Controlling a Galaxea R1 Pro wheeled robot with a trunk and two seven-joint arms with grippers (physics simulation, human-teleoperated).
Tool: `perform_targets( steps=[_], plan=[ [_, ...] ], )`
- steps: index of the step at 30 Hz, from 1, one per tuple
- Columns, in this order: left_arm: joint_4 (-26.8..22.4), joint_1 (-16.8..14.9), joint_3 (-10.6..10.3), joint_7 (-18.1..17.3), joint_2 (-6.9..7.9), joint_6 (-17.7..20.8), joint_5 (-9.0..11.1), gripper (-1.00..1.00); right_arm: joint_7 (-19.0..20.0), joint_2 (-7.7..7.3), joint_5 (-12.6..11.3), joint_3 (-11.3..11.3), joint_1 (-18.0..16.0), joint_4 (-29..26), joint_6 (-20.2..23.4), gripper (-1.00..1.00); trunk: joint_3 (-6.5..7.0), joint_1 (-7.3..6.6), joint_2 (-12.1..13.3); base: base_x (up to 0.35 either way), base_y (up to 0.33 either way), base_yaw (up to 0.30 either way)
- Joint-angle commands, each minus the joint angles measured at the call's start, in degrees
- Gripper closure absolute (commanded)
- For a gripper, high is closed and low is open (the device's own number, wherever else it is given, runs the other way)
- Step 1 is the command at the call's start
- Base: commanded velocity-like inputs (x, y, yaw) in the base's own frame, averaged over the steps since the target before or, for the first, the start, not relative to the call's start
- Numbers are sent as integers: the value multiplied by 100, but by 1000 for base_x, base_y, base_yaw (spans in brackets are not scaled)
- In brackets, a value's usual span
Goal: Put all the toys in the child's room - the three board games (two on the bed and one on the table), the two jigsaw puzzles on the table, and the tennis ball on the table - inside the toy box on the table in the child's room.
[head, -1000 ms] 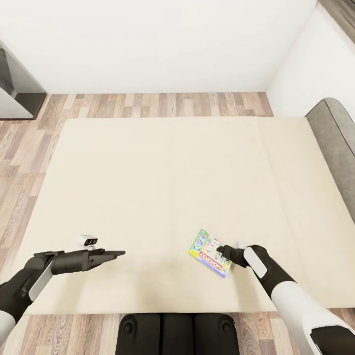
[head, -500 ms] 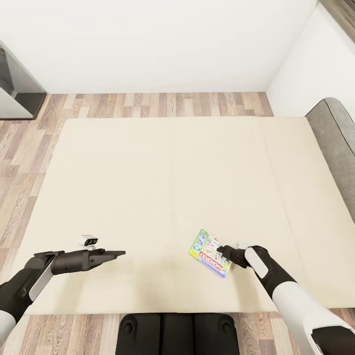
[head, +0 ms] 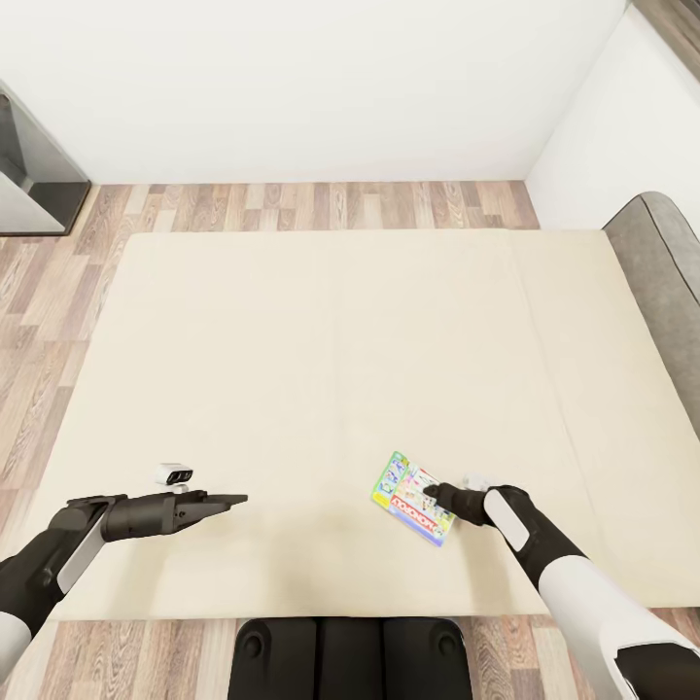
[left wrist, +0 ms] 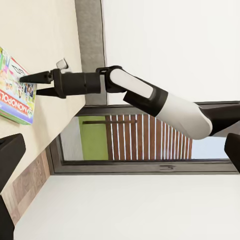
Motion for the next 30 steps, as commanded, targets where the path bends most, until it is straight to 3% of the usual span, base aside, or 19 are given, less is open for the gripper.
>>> perform_targets(
  steps=[1,8,30],
  plan=[
    [1,-4,-25,-9,8,61,33,-100,13,-7,35,27,-3,-2,17,-100,-6,3,-9,0,0,0],
    [1,-4,-25,-9,8,61,33,-100,60,-7,209,19,-3,12,17,-100,-6,3,-9,0,0,0],
    [1,-4,-26,-9,8,61,33,-100,70,-4,235,14,-4,28,16,-100,-6,3,-9,0,0,0]
  ],
)
